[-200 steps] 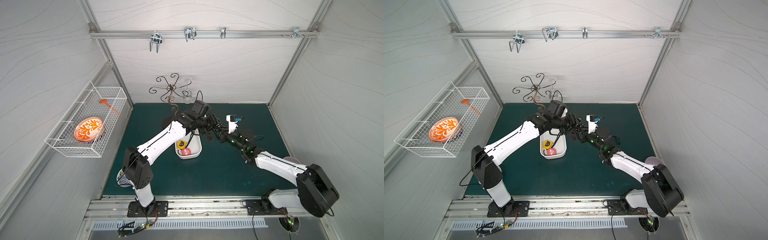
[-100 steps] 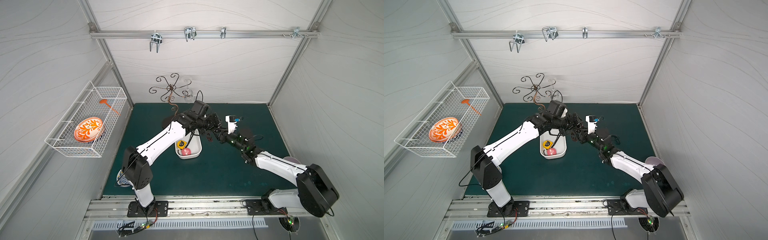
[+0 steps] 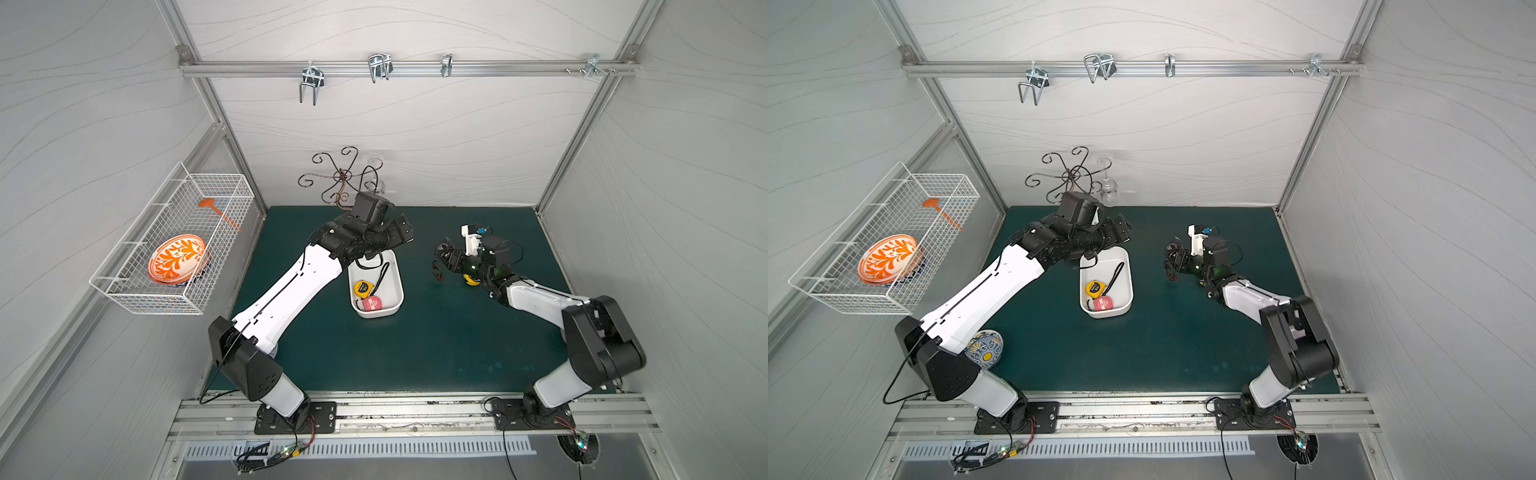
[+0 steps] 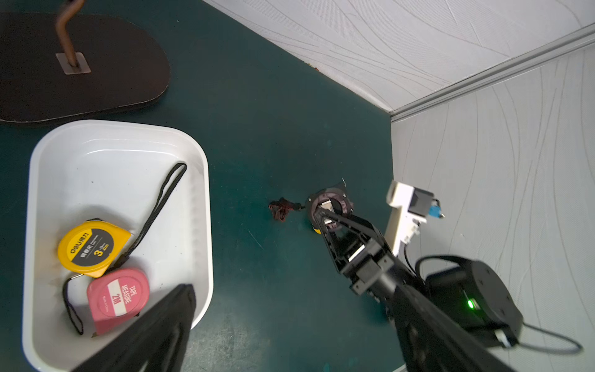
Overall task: Take the tape measure out of the storage box
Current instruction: Place the tape measure at the center of the board.
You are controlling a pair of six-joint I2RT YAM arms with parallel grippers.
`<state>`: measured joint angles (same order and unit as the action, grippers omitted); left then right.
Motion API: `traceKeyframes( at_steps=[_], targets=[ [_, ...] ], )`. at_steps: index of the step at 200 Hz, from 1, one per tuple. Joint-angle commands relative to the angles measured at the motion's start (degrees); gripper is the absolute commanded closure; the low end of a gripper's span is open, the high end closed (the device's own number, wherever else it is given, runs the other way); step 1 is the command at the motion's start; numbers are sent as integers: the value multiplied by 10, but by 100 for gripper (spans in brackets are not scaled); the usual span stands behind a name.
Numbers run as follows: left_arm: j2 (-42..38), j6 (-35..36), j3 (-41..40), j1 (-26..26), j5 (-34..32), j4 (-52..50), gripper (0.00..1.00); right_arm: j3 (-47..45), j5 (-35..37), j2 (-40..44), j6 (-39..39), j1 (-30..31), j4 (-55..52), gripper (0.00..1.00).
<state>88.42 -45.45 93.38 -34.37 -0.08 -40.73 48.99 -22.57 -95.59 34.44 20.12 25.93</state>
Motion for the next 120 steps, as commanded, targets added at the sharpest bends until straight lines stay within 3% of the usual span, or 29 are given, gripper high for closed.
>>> traceKeyframes(
  at_steps=[1, 62, 120],
  targets=[
    [-17, 28, -20, 3, -19, -10, 0, 27, -74, -44, 61, -17, 9, 99],
    [-25, 28, -58, 16, -1, 4, 0, 91, -92, -117, 87, -25, -80, 97],
    [-14, 28, -67, 22, 16, 8, 0, 128, -68, -141, 81, -29, -180, 87]
  ],
)
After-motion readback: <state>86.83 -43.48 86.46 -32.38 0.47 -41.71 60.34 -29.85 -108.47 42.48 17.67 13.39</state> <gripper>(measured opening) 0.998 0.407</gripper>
